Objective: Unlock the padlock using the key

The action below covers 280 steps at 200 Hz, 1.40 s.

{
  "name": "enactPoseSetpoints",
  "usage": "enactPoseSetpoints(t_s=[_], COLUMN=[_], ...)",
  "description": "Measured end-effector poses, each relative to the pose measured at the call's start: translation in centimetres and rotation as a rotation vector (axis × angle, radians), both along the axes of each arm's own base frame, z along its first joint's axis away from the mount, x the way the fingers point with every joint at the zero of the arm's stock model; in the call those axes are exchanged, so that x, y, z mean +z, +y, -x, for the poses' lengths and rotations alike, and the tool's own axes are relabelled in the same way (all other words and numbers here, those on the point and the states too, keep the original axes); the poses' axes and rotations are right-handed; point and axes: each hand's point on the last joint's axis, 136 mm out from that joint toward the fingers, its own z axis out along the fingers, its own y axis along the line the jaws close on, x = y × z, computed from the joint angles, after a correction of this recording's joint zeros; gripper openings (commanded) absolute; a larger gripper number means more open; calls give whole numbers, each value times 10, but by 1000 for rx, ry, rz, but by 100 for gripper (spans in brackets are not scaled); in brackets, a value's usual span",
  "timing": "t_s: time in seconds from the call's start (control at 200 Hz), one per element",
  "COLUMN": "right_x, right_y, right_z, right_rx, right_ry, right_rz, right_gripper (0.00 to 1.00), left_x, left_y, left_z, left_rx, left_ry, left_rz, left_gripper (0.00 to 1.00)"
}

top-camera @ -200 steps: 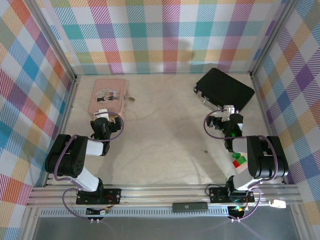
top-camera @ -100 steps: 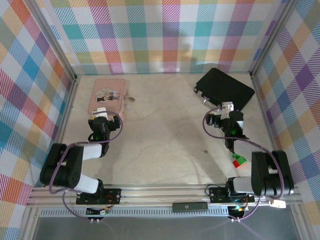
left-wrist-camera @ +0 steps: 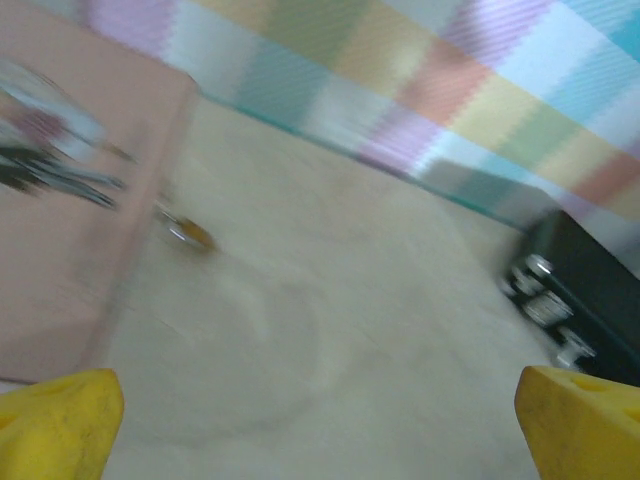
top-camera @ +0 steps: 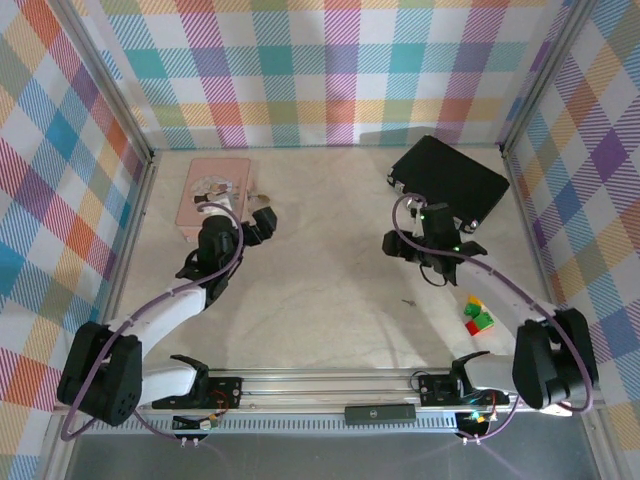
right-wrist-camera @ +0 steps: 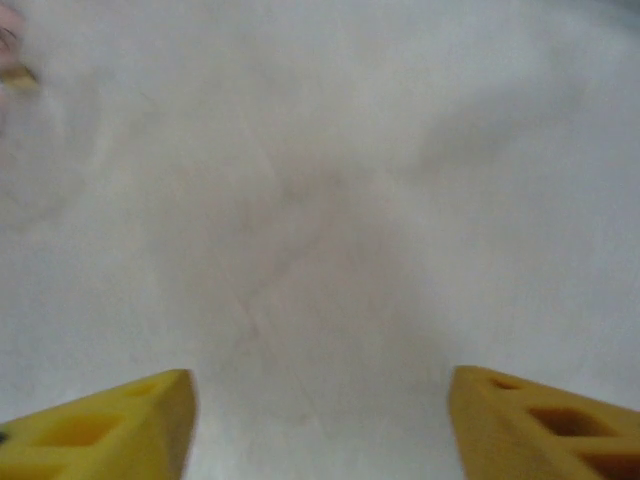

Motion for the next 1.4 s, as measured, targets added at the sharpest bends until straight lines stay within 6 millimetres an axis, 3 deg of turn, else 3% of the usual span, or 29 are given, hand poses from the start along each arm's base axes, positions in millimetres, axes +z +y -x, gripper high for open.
enactPoseSetpoints(t_s=[0.06, 0.175, 0.295, 0.435, 0.545, 0.845, 1.21, 1.4], right_x=[-23, -50, -65, -78, -83, -85, -94, -94], right_y=[0, -3, -14, -30, -40, -51, -44, -44], right_z=[18, 45, 65, 79, 92, 103, 103, 101], right_rx=[4, 10, -15, -60, -95, -133, -134, -144], right_ry=[114, 244, 318, 364, 387, 391, 425, 418], right_rz=[26, 89, 153, 214, 246, 266, 247, 247], right_gripper=[56, 50, 48, 43, 35, 23, 19, 11], left_x=[-11, -37, -55, -63, -65, -43, -56, -69], left_y=[-19, -55, -94, -121, -132, -153, -159, -157], left_z=[4, 16, 27, 25, 17, 8, 15, 17], left_rx=[-52, -134, -216, -256, -268, -313, -322, -316], left_ry=[49, 149, 219, 259, 284, 247, 275, 301], left_rz=[52, 108, 113, 165, 197, 272, 278, 265], left_gripper=[100, 100, 100, 100, 100, 100, 100, 100])
